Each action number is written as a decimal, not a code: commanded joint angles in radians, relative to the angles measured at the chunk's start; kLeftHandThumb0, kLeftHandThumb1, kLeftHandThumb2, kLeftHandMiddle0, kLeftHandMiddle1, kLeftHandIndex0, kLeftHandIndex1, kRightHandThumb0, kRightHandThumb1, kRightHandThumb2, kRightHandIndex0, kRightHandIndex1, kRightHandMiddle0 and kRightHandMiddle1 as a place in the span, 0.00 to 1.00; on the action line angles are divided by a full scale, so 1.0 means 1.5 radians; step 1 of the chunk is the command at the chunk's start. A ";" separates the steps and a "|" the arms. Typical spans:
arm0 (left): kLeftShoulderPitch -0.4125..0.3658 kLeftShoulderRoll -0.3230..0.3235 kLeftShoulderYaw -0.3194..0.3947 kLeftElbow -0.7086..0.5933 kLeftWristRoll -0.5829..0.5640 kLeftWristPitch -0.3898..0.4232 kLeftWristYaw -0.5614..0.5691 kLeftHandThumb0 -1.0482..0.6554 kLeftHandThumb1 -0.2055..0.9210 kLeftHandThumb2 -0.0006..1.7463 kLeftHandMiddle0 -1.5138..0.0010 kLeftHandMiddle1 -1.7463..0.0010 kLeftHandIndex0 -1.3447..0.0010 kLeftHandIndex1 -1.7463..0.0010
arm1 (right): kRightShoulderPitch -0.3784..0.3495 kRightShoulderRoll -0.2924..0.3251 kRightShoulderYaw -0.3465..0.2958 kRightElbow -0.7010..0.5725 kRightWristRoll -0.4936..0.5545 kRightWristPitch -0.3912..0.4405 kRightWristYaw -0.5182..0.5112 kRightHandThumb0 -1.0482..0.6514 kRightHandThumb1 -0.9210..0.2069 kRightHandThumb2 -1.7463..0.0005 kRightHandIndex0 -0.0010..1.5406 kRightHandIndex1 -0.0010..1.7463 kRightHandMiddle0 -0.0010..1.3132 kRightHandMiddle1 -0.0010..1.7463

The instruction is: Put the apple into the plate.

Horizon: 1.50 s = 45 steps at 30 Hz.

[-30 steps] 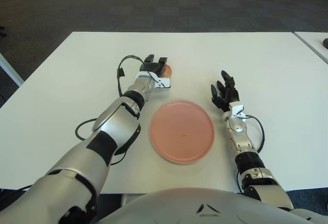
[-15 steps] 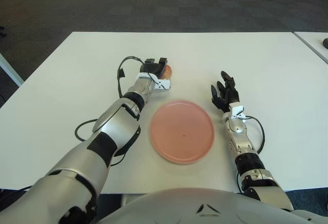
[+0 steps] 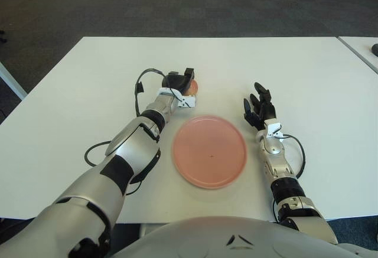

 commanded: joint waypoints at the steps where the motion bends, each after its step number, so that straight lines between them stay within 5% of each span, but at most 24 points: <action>1: 0.036 -0.002 -0.010 0.019 0.013 -0.001 -0.018 0.61 0.47 0.72 0.59 0.01 0.64 0.09 | 0.034 0.006 -0.003 0.025 0.008 0.042 0.005 0.32 0.03 0.63 0.18 0.02 0.00 0.27; 45: 0.055 0.004 -0.026 0.020 0.033 -0.008 0.045 0.61 0.33 0.78 0.54 0.00 0.45 0.23 | 0.040 0.011 -0.006 0.020 0.014 0.039 0.024 0.33 0.09 0.62 0.19 0.02 0.00 0.28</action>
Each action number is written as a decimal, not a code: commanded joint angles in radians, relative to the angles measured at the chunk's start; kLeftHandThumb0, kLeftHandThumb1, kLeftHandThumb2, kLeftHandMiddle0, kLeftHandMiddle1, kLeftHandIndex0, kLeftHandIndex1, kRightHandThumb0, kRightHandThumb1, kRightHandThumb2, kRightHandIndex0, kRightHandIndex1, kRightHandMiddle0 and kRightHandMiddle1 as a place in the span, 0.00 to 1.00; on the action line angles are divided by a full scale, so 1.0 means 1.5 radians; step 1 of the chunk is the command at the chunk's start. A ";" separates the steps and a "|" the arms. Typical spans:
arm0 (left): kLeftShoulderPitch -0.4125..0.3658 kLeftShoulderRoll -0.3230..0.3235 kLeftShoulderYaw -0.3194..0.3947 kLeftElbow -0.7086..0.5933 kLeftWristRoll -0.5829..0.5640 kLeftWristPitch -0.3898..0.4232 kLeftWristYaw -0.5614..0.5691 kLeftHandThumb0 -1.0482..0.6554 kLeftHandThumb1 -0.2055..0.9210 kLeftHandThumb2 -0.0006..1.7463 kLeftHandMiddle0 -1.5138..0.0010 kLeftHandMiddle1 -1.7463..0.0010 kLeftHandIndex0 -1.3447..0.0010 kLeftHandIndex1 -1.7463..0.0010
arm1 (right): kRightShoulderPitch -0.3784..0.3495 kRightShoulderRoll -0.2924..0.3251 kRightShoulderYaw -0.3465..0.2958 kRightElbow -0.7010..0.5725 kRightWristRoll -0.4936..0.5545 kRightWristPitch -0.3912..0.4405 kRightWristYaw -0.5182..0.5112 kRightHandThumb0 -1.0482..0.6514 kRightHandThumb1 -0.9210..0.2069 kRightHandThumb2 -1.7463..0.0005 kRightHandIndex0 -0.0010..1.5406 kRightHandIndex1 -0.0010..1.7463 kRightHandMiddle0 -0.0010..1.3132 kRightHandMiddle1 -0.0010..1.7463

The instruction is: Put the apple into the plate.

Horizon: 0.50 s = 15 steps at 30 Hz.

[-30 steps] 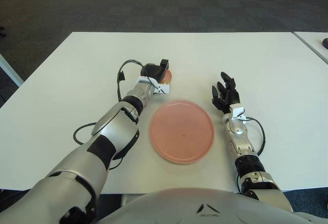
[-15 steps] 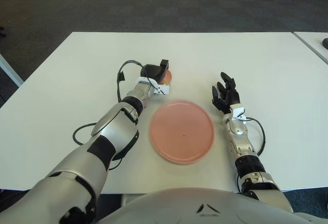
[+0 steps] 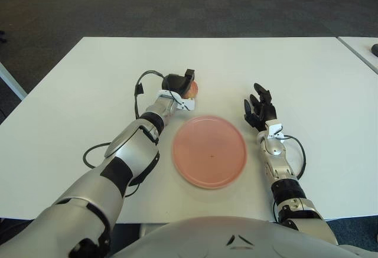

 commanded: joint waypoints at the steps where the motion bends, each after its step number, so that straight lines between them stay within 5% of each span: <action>1: 0.039 -0.001 -0.006 0.020 0.009 0.001 -0.013 0.61 0.32 0.79 0.53 0.00 0.44 0.22 | 0.035 0.006 -0.001 0.028 0.010 0.038 0.009 0.33 0.09 0.62 0.19 0.02 0.00 0.28; 8: 0.040 -0.005 0.020 0.018 -0.013 0.008 0.005 0.61 0.23 0.89 0.49 0.00 0.45 0.13 | 0.036 0.006 -0.001 0.028 0.011 0.037 0.014 0.33 0.09 0.61 0.18 0.02 0.00 0.27; 15: 0.047 -0.019 0.104 0.012 -0.083 0.003 0.067 0.61 0.12 0.98 0.43 0.00 0.43 0.07 | 0.034 0.007 0.000 0.031 0.005 0.034 0.009 0.33 0.09 0.61 0.19 0.02 0.00 0.28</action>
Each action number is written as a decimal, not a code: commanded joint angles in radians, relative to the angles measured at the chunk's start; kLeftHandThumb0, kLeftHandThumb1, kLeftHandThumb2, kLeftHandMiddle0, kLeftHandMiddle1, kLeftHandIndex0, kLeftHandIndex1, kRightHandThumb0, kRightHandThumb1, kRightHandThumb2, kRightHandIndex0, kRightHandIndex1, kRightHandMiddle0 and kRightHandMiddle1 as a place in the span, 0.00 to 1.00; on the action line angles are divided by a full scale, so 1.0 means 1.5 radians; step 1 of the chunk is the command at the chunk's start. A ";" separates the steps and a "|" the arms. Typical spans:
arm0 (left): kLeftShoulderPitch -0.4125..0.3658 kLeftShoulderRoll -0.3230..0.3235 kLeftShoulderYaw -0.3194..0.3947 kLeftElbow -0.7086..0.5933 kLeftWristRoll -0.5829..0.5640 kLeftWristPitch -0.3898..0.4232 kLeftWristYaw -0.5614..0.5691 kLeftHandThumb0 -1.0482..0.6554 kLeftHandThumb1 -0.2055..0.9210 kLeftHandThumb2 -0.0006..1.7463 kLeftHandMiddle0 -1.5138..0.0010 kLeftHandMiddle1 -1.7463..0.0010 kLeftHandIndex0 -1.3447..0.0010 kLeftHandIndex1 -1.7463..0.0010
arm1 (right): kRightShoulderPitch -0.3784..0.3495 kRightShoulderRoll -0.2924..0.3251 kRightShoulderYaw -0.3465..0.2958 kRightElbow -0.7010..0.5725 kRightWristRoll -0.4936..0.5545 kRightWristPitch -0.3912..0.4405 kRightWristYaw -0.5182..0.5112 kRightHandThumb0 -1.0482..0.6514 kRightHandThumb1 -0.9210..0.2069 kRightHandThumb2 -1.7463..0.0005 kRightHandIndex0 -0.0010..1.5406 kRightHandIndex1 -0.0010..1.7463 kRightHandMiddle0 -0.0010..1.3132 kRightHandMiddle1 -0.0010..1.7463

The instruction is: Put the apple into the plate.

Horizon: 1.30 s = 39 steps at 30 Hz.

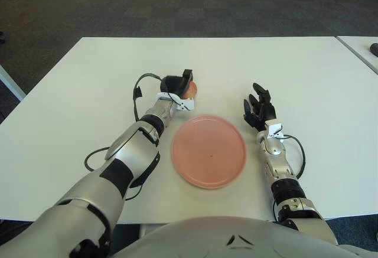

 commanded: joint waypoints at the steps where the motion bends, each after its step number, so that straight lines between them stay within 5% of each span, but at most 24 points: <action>1: 0.027 -0.006 0.035 0.011 -0.030 -0.001 0.020 0.61 0.11 0.99 0.43 0.00 0.43 0.06 | 0.034 0.006 0.000 0.030 0.004 0.034 0.000 0.33 0.09 0.61 0.19 0.02 0.00 0.28; 10: 0.026 -0.024 0.105 0.005 -0.088 -0.042 0.075 0.61 0.09 1.00 0.41 0.00 0.41 0.07 | 0.035 0.006 0.000 0.032 0.005 0.034 0.002 0.33 0.09 0.60 0.20 0.03 0.00 0.28; 13: 0.026 -0.028 0.119 0.004 -0.097 -0.056 0.088 0.42 0.32 0.85 0.26 0.00 0.48 0.02 | 0.035 0.006 -0.001 0.033 0.006 0.033 0.004 0.33 0.09 0.60 0.20 0.03 0.00 0.29; 17: 0.026 -0.033 0.145 0.002 -0.118 -0.075 0.097 0.34 0.40 0.80 0.19 0.00 0.51 0.00 | 0.034 0.007 -0.001 0.036 0.007 0.025 0.003 0.32 0.09 0.61 0.20 0.03 0.00 0.29; 39: 0.002 -0.043 0.245 -0.005 -0.198 -0.101 0.043 0.33 0.43 0.78 0.20 0.00 0.52 0.00 | 0.032 0.009 0.001 0.041 0.005 0.020 0.002 0.34 0.11 0.60 0.22 0.04 0.00 0.32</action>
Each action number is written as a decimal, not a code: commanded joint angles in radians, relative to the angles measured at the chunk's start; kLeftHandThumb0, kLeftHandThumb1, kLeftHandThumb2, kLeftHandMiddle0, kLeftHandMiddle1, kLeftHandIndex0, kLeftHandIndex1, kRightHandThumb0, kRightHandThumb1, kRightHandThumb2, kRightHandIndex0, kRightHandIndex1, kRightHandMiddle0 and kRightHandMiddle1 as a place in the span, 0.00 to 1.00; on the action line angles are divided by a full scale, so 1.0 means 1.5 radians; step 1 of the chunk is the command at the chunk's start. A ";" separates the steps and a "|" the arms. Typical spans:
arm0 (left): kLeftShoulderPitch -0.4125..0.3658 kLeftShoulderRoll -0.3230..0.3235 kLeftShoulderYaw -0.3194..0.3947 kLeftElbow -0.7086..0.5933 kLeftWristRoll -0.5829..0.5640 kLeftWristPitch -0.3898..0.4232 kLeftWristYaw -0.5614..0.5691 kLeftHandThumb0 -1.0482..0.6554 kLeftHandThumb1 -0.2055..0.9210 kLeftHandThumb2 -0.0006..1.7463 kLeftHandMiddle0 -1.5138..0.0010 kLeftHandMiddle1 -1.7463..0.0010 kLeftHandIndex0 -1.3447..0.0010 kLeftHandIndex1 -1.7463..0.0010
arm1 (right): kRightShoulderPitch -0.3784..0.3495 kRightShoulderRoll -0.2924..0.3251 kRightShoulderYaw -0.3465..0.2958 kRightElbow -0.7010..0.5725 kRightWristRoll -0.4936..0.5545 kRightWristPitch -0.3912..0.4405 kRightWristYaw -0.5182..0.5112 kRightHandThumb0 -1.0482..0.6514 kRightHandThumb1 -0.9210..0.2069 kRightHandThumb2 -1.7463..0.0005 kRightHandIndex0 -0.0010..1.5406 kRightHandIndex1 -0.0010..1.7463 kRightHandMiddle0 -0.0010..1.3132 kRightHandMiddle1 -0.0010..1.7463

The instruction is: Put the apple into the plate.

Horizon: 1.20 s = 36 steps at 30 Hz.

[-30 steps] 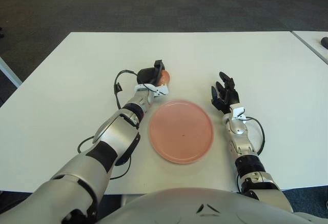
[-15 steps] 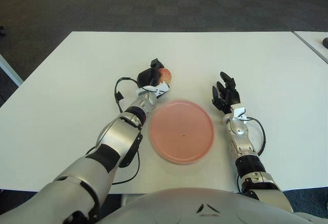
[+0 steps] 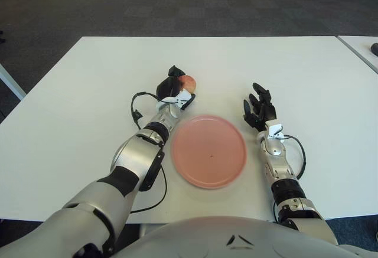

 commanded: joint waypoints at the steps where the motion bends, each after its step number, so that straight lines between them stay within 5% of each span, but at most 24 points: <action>1: -0.026 0.000 0.014 -0.008 -0.012 -0.010 -0.019 0.33 0.43 0.78 0.20 0.00 0.52 0.00 | 0.032 0.007 -0.001 0.036 0.007 0.033 0.002 0.34 0.11 0.60 0.22 0.04 0.00 0.32; 24: -0.057 -0.014 0.156 -0.022 -0.160 -0.012 -0.154 0.33 0.43 0.78 0.20 0.00 0.53 0.00 | 0.031 0.007 0.001 0.036 0.002 0.031 0.001 0.35 0.16 0.57 0.22 0.05 0.00 0.33; 36: -0.091 -0.033 0.310 -0.046 -0.347 -0.049 -0.368 0.32 0.40 0.80 0.18 0.00 0.50 0.00 | 0.030 0.008 0.001 0.040 0.002 0.023 0.000 0.35 0.16 0.56 0.22 0.06 0.00 0.34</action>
